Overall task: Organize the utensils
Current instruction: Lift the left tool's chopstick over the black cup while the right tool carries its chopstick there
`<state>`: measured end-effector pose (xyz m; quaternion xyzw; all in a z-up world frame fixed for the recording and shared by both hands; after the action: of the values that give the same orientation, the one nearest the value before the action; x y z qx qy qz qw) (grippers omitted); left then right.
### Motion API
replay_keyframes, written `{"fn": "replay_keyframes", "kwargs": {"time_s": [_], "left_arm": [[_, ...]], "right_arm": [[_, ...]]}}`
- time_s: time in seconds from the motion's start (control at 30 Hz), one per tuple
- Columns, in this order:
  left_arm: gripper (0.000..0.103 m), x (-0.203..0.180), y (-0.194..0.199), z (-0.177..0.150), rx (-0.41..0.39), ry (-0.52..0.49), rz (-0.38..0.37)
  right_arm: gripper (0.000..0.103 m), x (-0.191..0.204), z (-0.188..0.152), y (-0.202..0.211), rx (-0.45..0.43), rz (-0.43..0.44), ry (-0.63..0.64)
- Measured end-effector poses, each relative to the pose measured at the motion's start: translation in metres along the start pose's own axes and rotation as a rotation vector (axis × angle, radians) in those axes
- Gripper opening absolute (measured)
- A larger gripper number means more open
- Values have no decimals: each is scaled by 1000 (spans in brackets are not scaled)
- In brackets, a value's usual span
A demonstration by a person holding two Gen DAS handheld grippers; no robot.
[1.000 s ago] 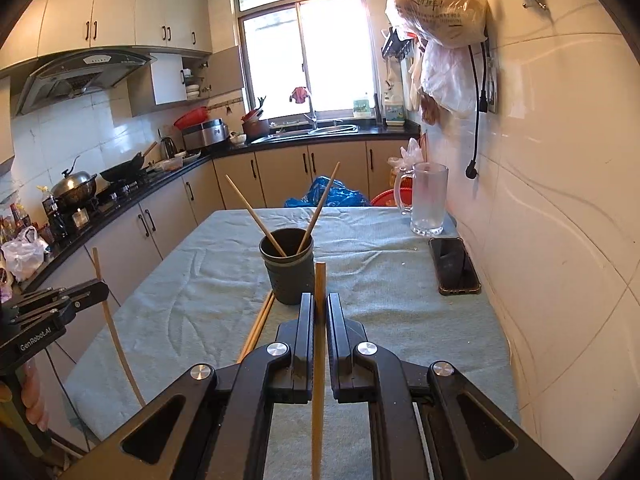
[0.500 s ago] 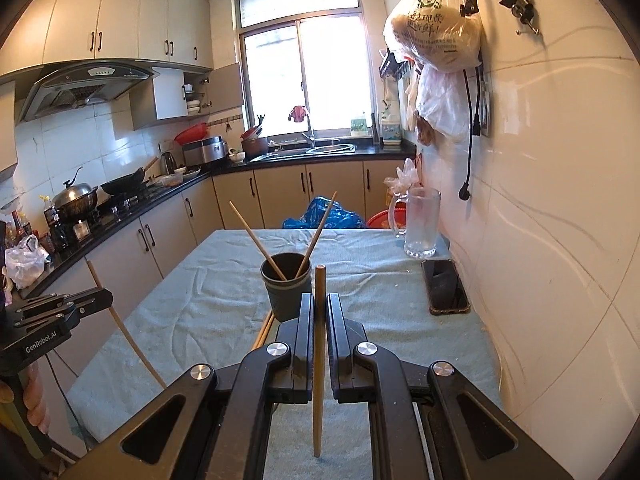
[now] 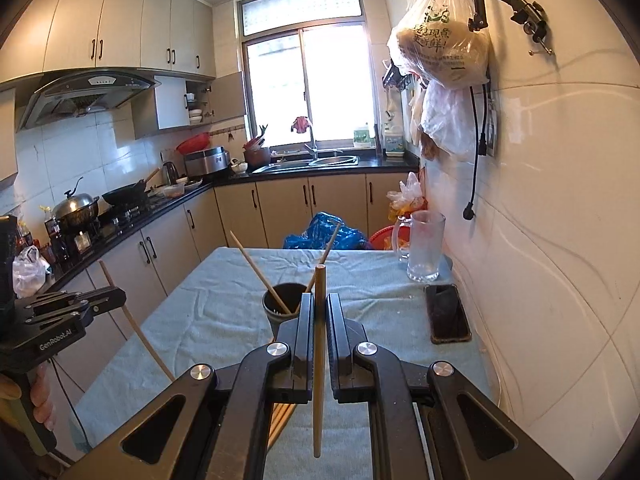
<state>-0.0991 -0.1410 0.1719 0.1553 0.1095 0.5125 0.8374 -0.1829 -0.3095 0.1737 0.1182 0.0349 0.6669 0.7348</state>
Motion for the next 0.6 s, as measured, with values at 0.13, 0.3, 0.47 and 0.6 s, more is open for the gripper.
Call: {"fn": "replay_keyframes", "kwargs": {"time_s": [0.13, 0.3, 0.47, 0.6], "left_arm": [[6, -2, -10, 10, 2, -23, 6], [6, -7, -20, 22, 0, -54, 8], [6, -10, -36, 37, -7, -76, 10], [6, -14, -48, 53, -18, -77, -3]], "right_arm": [[6, -1, 11, -10, -3, 9, -14], [6, -3, 24, -24, -10, 22, -41], [6, -6, 39, -37, -30, 31, -59], [7, -10, 53, -49, -51, 39, -81]]}}
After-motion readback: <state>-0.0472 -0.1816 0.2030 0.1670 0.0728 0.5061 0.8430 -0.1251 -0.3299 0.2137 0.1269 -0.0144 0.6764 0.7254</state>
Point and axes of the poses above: each gripper's, at about its wrist camera, not at the fingertips, and y roughly against the way its jaws point, x to its left, z to its top, the point moved 10 cm from there along -y, roughly the way its jaws point, and after that the axes turned 12 degrees about -x, right-handed, at the moved point
